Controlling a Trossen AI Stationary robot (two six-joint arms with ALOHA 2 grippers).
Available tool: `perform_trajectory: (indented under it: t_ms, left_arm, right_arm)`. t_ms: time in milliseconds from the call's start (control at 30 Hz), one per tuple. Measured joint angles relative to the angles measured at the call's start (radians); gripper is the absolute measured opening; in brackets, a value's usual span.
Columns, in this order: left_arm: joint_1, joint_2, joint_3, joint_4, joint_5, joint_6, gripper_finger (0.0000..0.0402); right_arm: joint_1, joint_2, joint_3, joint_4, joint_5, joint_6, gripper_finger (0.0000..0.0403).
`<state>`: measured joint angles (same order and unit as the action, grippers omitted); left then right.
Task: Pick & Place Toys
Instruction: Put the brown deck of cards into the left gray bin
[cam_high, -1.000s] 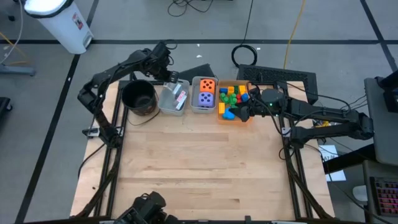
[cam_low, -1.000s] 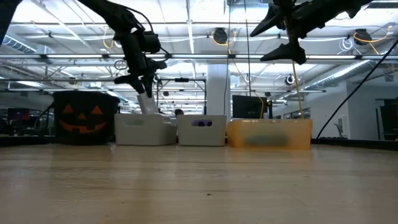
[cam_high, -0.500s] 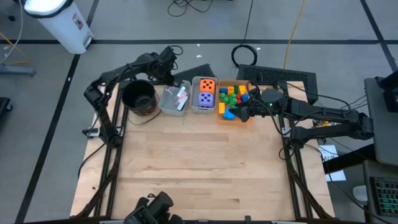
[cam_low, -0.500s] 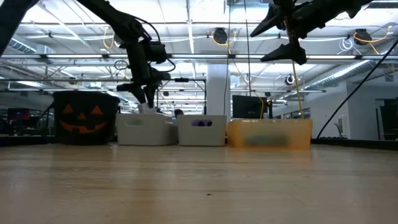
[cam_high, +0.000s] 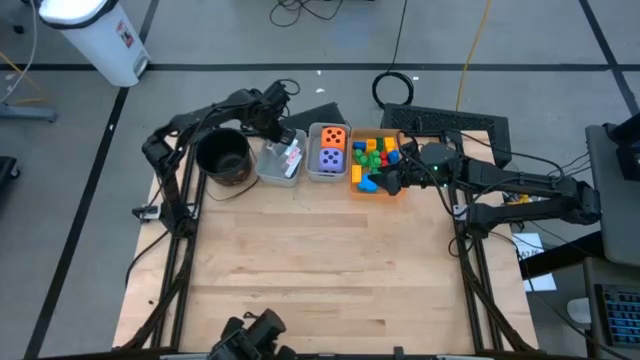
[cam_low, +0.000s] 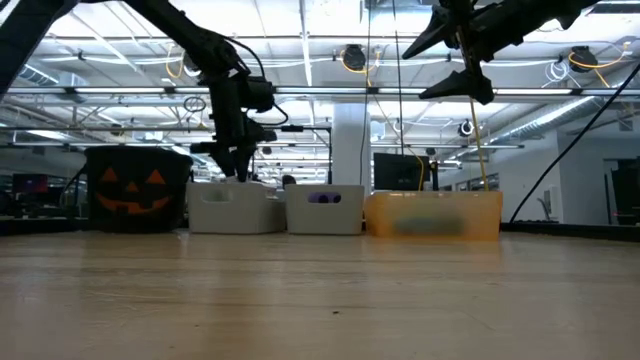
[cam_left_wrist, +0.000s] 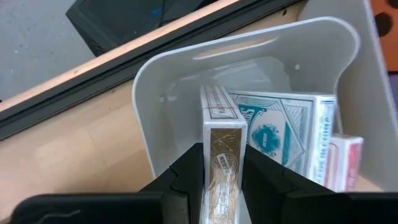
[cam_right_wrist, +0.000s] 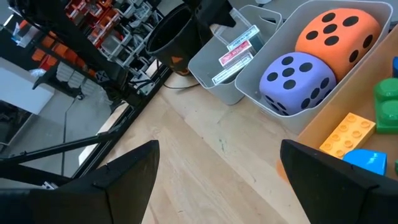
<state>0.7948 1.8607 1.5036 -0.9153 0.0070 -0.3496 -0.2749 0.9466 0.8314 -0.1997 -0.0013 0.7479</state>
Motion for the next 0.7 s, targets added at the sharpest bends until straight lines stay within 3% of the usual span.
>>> perform_trajectory:
  t_ms: [700]
  left_arm:
    - [-0.009, 0.02, 0.0, 0.052, 0.038, 0.007, 0.0103]
  right_arm:
    - [0.002, 0.0, 0.0, -0.001, 0.0, 0.019, 0.0325]
